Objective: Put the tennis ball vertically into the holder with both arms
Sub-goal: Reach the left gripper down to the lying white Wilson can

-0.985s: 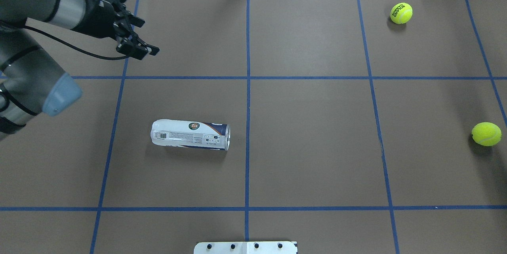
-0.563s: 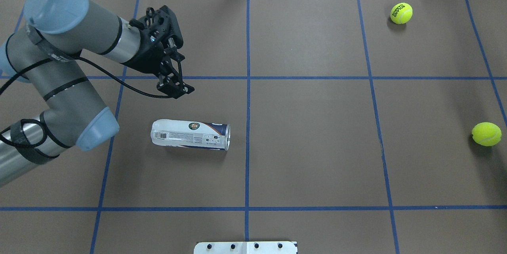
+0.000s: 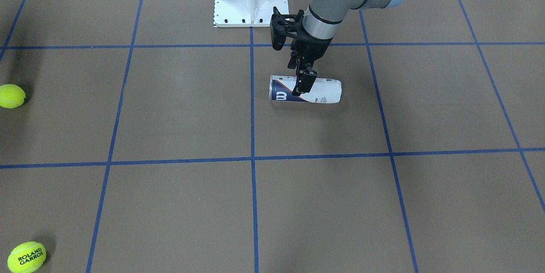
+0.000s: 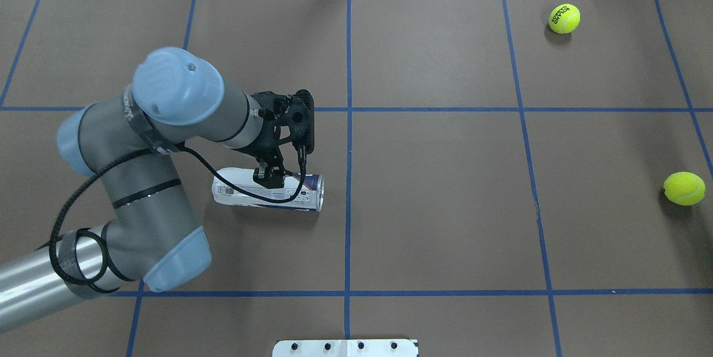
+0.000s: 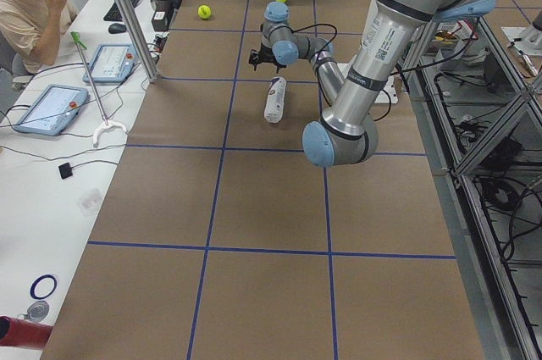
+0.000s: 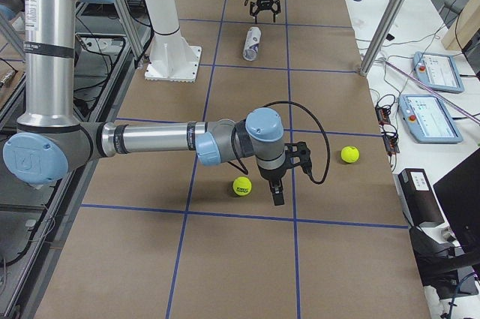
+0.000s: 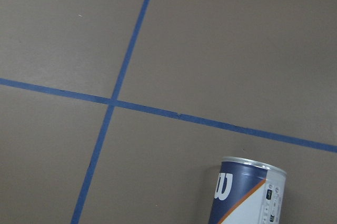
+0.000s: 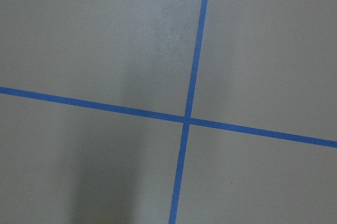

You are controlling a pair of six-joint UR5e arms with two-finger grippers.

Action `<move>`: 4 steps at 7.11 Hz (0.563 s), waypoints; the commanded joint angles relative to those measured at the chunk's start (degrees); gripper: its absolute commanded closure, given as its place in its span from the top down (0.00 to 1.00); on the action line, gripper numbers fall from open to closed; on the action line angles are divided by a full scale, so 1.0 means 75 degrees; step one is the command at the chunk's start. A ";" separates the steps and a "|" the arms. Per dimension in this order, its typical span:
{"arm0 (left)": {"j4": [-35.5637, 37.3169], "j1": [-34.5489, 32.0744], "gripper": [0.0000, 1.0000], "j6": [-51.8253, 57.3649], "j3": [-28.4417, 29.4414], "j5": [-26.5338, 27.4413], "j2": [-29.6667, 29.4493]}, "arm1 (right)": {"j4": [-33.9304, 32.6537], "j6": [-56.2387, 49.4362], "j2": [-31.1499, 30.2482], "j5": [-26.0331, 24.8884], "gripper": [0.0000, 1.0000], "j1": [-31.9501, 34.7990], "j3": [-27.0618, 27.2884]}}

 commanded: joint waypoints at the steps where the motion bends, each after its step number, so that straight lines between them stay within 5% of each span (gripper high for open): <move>1: 0.0521 0.0661 0.99 0.0234 0.0049 0.0853 -0.0184 | -0.0009 0.0005 0.0002 0.0000 1.00 0.0000 -0.0010; 4: 0.0605 0.0980 0.99 0.0141 0.0738 0.1255 -0.0735 | -0.0009 0.0016 0.0002 0.0012 1.00 0.0000 -0.0010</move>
